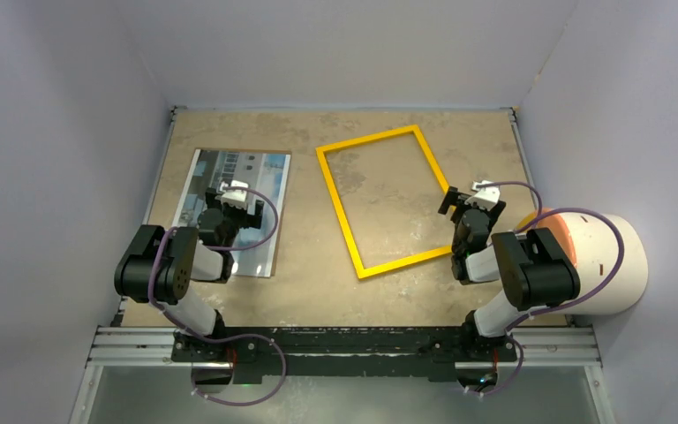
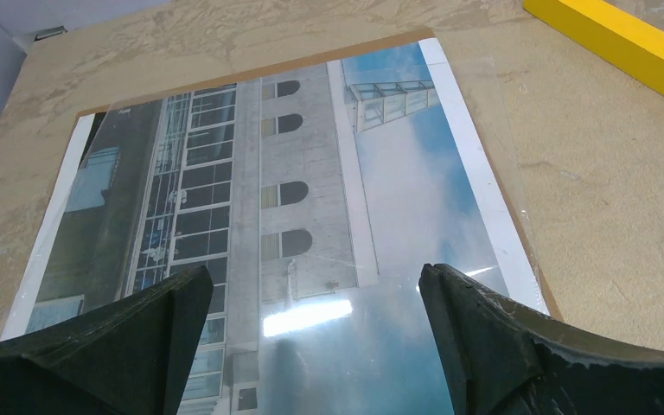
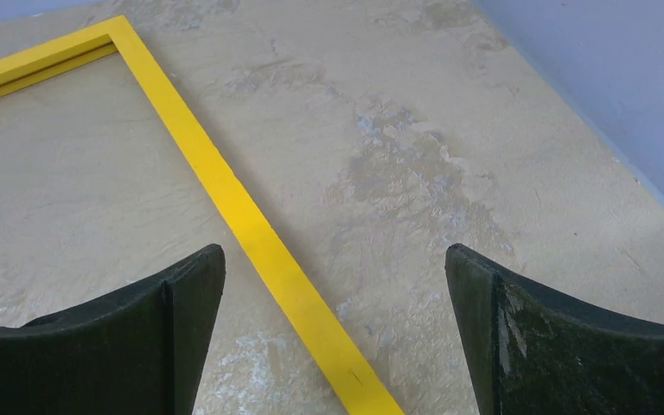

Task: Put the photo into the frame
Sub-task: Turn over the photo frame at the center of the board.

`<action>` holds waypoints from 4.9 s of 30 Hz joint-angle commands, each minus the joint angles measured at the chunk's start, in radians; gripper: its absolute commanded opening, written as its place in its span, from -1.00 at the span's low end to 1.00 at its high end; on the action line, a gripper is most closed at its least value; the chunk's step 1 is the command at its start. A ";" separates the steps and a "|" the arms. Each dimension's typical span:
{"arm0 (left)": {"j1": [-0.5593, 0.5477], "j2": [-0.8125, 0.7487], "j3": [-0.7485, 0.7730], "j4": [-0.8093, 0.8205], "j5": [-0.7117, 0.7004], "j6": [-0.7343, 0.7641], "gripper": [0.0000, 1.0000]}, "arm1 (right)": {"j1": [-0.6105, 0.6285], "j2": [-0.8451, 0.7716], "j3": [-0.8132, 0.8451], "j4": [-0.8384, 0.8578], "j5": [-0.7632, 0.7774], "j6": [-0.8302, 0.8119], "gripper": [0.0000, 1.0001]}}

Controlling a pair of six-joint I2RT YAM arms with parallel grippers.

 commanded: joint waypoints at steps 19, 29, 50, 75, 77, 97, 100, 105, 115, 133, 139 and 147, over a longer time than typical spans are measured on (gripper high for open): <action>0.042 -0.080 0.211 -0.339 0.039 -0.043 1.00 | 0.017 -0.070 0.018 -0.023 0.019 -0.032 0.98; 0.092 0.035 0.825 -1.190 0.108 0.039 0.90 | -0.003 -0.055 0.715 -1.252 0.013 0.596 0.98; 0.167 0.119 1.124 -1.751 0.345 0.048 0.86 | 0.563 0.393 1.234 -1.589 -0.233 0.266 0.98; 0.144 0.073 1.107 -1.828 0.392 0.069 1.00 | 0.667 0.507 1.218 -1.622 -0.129 0.311 -0.04; 0.144 0.067 1.110 -1.833 0.399 0.072 1.00 | 0.668 0.519 1.226 -1.627 -0.134 0.320 -0.11; 0.146 0.095 1.170 -1.918 0.454 0.076 1.00 | 0.722 0.457 1.726 -1.819 -0.277 0.645 -1.00; 0.146 0.089 1.197 -1.939 0.463 0.068 1.00 | 0.723 0.446 1.813 -1.825 -0.379 0.726 -1.00; 0.150 0.086 1.226 -1.935 0.436 0.031 1.00 | 0.720 0.417 1.891 -1.752 -0.510 0.824 -1.00; 0.153 0.054 1.266 -1.965 0.497 0.014 1.00 | 0.697 0.318 1.819 -1.516 -0.619 1.029 -1.00; 0.184 -0.001 1.360 -1.920 0.629 -0.120 1.00 | 0.531 0.193 1.301 -0.850 -0.924 1.495 -1.00; 0.143 0.008 1.417 -1.887 0.655 -0.178 1.00 | 0.488 0.144 1.186 -0.797 -0.974 1.495 -1.00; -0.045 0.068 1.600 -1.873 0.573 -0.196 1.00 | 0.431 0.095 1.100 -0.798 -1.062 1.456 -0.13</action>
